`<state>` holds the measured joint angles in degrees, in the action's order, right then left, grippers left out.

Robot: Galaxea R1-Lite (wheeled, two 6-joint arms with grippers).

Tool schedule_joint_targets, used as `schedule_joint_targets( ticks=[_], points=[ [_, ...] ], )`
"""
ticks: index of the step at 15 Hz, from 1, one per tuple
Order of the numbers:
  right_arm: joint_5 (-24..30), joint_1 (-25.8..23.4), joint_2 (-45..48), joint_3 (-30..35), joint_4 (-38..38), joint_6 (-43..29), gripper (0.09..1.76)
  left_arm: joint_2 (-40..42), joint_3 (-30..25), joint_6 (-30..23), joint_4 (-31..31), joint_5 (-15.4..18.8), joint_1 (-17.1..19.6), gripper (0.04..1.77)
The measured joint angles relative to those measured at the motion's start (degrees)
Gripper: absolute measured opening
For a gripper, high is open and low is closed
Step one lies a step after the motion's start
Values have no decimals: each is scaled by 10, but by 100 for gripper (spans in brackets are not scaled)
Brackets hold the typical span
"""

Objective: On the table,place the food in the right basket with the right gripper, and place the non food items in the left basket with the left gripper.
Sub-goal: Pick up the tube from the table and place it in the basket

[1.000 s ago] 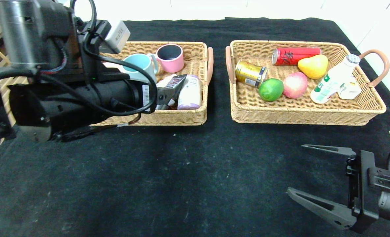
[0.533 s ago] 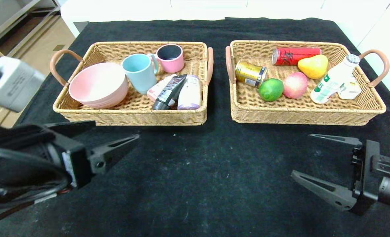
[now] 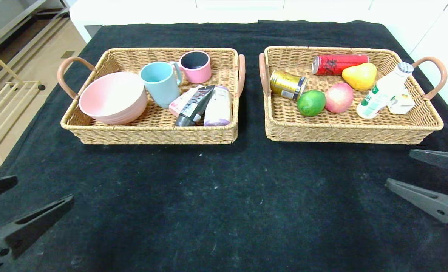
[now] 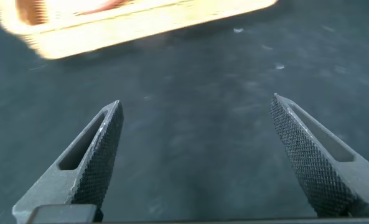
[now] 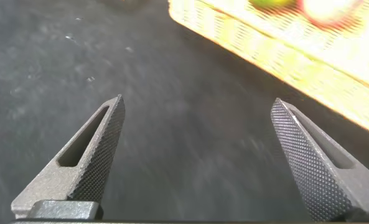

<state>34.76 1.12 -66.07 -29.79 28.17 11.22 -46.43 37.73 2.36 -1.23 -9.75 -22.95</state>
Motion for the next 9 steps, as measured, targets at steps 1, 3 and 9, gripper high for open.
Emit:
schedule_joint_targets(
  ticks=[1, 3, 9],
  points=[
    [14, -26, 24, -4, -33, -1, 171, 17, 2, 2, -19, 0, 20, 170],
    [25, -57, 77, -7, -86, -3, 171, 48, 6, 5, -35, 1, 59, 171],
    [25, -88, 274, 1, -236, -41, 171, 165, 14, 35, -113, 39, 183, 171]
  ],
)
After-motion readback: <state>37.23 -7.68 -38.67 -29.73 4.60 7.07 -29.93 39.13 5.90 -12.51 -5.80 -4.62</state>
